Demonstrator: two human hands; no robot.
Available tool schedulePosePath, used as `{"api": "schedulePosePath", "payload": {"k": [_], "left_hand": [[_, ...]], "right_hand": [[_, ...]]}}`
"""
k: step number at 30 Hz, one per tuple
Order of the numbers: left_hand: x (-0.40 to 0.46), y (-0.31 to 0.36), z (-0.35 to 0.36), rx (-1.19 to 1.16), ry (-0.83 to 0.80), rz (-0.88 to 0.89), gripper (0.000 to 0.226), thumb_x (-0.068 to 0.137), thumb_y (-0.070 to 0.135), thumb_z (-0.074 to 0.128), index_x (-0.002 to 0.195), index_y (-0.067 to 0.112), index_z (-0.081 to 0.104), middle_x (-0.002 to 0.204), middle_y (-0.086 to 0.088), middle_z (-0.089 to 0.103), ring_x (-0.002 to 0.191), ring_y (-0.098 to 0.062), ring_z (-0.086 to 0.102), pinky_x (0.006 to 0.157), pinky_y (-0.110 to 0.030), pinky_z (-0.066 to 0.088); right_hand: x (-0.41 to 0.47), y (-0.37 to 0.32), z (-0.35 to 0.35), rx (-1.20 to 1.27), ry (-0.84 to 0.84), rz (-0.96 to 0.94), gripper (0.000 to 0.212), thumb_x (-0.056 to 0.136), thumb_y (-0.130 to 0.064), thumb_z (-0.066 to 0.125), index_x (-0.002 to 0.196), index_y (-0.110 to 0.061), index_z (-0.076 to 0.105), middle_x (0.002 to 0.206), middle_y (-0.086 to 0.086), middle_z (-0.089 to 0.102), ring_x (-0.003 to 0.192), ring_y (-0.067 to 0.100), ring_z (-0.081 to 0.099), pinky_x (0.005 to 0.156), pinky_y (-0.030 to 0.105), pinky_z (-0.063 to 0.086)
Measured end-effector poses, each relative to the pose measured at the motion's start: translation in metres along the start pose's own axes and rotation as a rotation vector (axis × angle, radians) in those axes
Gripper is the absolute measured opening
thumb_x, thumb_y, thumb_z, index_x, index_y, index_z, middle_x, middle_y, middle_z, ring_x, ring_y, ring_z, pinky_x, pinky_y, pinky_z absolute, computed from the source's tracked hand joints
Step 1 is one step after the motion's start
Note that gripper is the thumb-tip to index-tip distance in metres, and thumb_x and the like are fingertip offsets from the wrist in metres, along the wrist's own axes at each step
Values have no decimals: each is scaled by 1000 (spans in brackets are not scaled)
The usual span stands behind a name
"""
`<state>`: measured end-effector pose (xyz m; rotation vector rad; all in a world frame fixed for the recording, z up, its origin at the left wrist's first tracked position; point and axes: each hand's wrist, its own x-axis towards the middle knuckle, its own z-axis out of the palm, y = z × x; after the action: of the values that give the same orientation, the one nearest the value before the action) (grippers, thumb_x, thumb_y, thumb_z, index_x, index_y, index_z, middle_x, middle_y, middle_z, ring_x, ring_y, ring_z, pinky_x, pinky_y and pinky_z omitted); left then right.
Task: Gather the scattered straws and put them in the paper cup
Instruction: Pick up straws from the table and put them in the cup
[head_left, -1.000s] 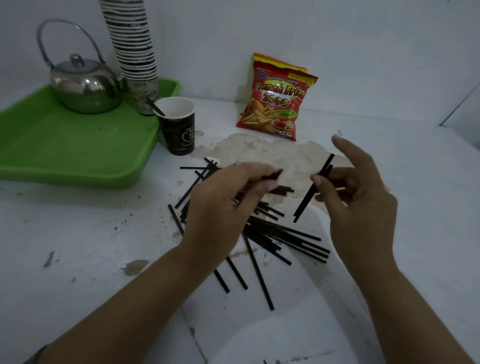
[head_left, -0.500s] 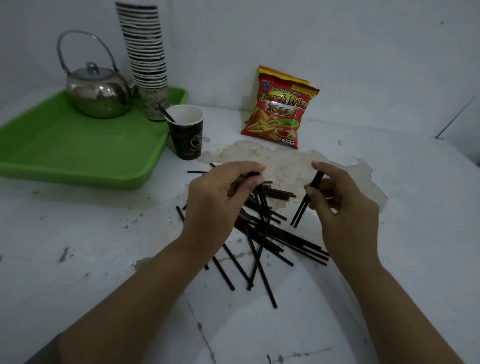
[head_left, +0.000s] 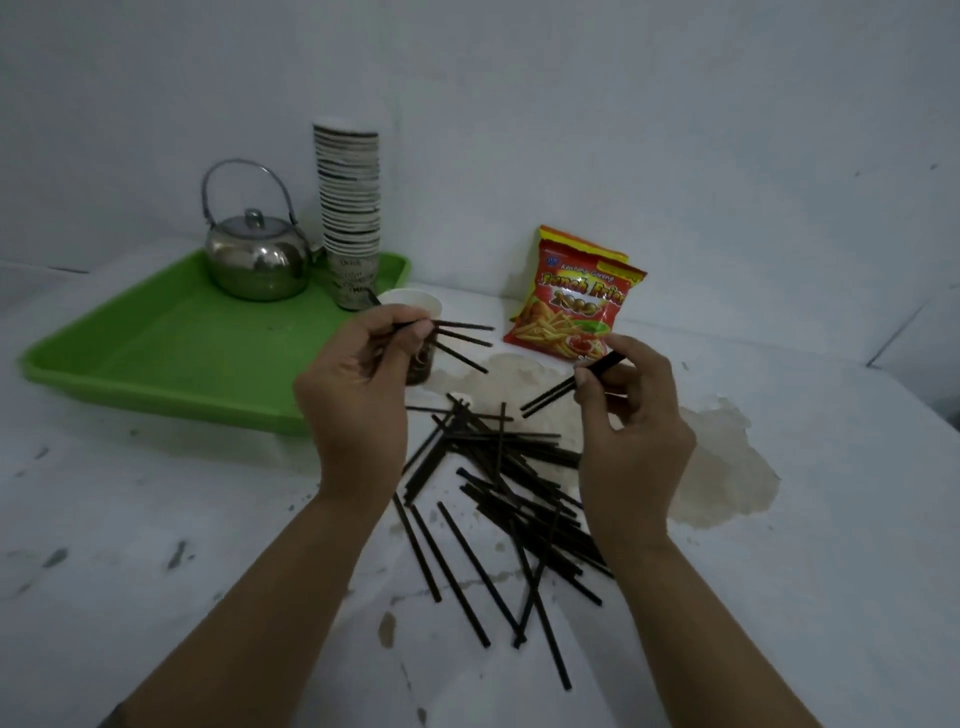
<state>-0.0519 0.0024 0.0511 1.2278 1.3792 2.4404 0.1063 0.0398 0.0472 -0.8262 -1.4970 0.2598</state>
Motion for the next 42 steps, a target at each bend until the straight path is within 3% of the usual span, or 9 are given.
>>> {"api": "schedulePosePath", "payload": {"k": [7, 15, 22, 26, 29, 32, 35, 38, 42], "left_hand": [[32, -10, -11, -25, 200, 8, 22, 77, -7, 66, 92, 9, 67, 79, 21, 72, 84, -4, 68, 82, -20, 52], [67, -21, -11, 409, 28, 161, 16, 76, 8, 71, 91, 15, 73, 86, 9, 70, 80, -2, 64, 76, -14, 51], [87, -41, -5, 687, -223, 223, 16, 81, 14, 68, 96, 15, 72, 92, -6, 73, 87, -22, 64, 78, -36, 52], [89, -58, 1, 981, -390, 209, 23, 85, 16, 61, 106, 21, 69, 114, -17, 64, 109, -33, 53, 99, -44, 36], [84, -61, 1, 1061, -481, 206, 39, 92, 9, 48, 130, 16, 49, 138, -17, 46, 135, -26, 31, 114, -39, 7], [77, -54, -1, 1054, -483, 245, 54, 89, -4, 46, 139, 9, 33, 142, -11, 44, 139, -24, 23, 113, -38, -2], [67, -43, -7, 953, -472, 277, 46, 91, 8, 47, 136, 8, 38, 138, -11, 49, 134, -28, 33, 112, -39, 6], [41, -35, -14, 829, -445, 377, 38, 90, 18, 42, 125, 12, 53, 122, -4, 62, 119, -24, 49, 108, -44, 31], [1, -30, -14, 719, -707, 469, 25, 86, 11, 58, 109, 17, 64, 107, 0, 67, 100, -18, 56, 84, -37, 45]], "right_hand": [[29, -29, 82, 145, 175, -33, 18, 86, -7, 61, 102, -11, 55, 87, -1, 62, 76, 9, 61, 71, 13, 49], [50, -18, 137, 26, -62, -85, 19, 89, -8, 56, 108, -10, 55, 84, 8, 66, 74, 20, 61, 65, 33, 51], [45, -2, 150, -199, -240, -87, 28, 89, -8, 55, 115, -15, 57, 87, 13, 69, 80, 27, 61, 64, 39, 52], [41, -2, 146, -262, -335, -193, 16, 82, -3, 59, 93, -6, 70, 78, 15, 71, 83, 34, 59, 70, 43, 52], [38, 0, 141, -254, -374, -110, 31, 84, -7, 58, 115, -8, 62, 102, 16, 70, 105, 33, 55, 87, 45, 48], [39, 3, 125, -217, -376, -57, 33, 87, -12, 56, 120, -13, 59, 116, 9, 66, 117, 27, 49, 99, 41, 41], [34, 6, 96, -162, -333, -22, 21, 87, -10, 56, 105, -14, 65, 113, 4, 66, 112, 21, 50, 95, 37, 43], [16, 13, 59, -170, -341, -2, 16, 85, -5, 59, 94, -15, 67, 103, 0, 68, 103, 19, 55, 88, 30, 43], [-12, 25, 13, -203, -441, 26, 16, 83, -15, 54, 91, -16, 68, 89, -7, 65, 89, 15, 59, 76, 30, 51]]}}
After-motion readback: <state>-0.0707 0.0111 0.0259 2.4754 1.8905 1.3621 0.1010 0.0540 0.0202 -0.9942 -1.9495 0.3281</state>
